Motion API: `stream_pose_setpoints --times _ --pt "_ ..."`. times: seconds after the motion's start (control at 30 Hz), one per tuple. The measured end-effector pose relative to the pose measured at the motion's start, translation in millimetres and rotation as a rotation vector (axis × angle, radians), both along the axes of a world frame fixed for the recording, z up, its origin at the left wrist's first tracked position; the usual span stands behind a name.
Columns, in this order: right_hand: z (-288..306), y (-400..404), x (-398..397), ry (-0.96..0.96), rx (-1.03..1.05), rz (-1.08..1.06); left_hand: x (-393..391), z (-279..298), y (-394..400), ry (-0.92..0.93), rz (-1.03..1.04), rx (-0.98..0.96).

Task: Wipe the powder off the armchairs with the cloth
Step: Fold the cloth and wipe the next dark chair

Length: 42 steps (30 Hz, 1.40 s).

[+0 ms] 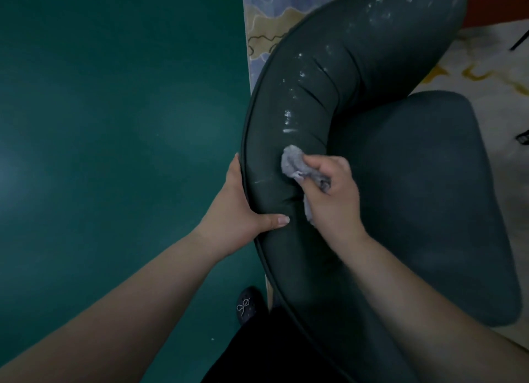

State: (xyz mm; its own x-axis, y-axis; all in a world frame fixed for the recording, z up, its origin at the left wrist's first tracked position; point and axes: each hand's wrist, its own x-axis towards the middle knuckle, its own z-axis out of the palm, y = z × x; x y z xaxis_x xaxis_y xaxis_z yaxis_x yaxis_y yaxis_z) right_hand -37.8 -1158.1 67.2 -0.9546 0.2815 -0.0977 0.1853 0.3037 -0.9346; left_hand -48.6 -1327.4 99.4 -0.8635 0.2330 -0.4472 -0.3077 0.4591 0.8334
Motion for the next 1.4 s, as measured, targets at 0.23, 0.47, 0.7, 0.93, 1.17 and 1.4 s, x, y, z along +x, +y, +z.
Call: stream_pose_setpoints --times 0.23,0.47,0.7,0.93,1.17,1.4 --pt "-4.9 12.6 -23.4 0.009 0.061 0.032 -1.9 -0.7 2.4 -0.017 -0.006 -0.020" --pt "0.2 5.8 -11.9 0.064 -0.009 0.069 -1.8 -0.3 5.2 -0.005 -0.007 -0.076" --pt "-5.9 20.5 -7.5 0.032 0.053 0.015 -1.9 0.6 5.2 -0.009 -0.003 -0.090" --pt "0.1 13.4 18.0 0.021 -0.015 0.128 -1.5 -2.4 4.8 -0.005 -0.005 -0.085" --pt "-8.3 28.4 24.5 -0.056 0.032 0.020 -1.6 -6.0 3.7 0.003 -0.017 -0.065" --pt "9.8 0.5 -0.6 0.130 0.103 0.170 3.6 -17.4 -3.3 -0.019 0.034 0.003"
